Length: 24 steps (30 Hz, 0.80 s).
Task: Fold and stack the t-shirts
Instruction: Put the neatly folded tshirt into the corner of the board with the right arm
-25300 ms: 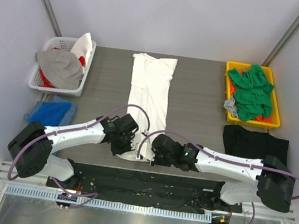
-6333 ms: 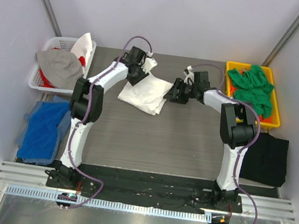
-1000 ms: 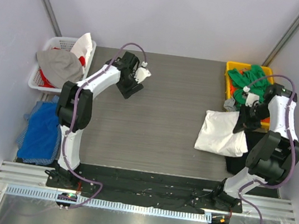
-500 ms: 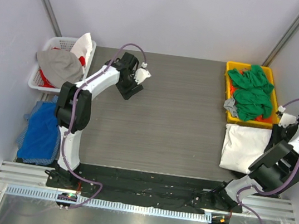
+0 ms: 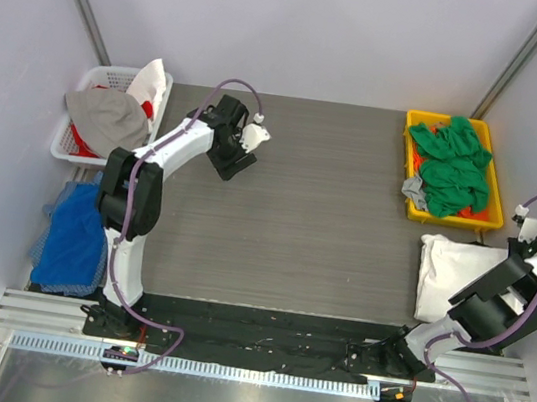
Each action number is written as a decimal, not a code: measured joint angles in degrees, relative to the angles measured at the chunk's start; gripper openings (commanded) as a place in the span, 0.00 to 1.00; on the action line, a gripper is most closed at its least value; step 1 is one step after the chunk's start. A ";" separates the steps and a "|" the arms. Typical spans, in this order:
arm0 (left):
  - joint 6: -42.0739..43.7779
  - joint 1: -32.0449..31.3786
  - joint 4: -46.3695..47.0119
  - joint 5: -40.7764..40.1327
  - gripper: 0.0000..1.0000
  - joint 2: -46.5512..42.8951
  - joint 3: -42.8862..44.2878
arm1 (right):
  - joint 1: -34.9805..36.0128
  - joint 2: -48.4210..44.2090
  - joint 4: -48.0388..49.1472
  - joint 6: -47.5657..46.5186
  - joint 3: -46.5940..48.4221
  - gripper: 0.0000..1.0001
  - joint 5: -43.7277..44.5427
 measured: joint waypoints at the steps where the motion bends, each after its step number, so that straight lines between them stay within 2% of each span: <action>1: 0.04 0.00 0.00 0.00 0.64 -0.04 0.00 | -0.02 0.13 0.26 -0.07 0.00 0.01 0.66; 15: 0.81 0.00 -0.22 0.15 0.64 -0.13 0.00 | -0.11 7.78 8.48 -0.35 0.70 0.01 9.01; 19: 0.79 -0.11 -0.24 0.46 0.64 -0.13 0.00 | 0.59 7.89 8.98 0.63 0.70 0.14 8.41; 24: 0.61 -0.35 -0.24 0.48 0.65 -0.13 0.00 | 2.86 7.45 11.17 1.97 -0.48 0.38 6.10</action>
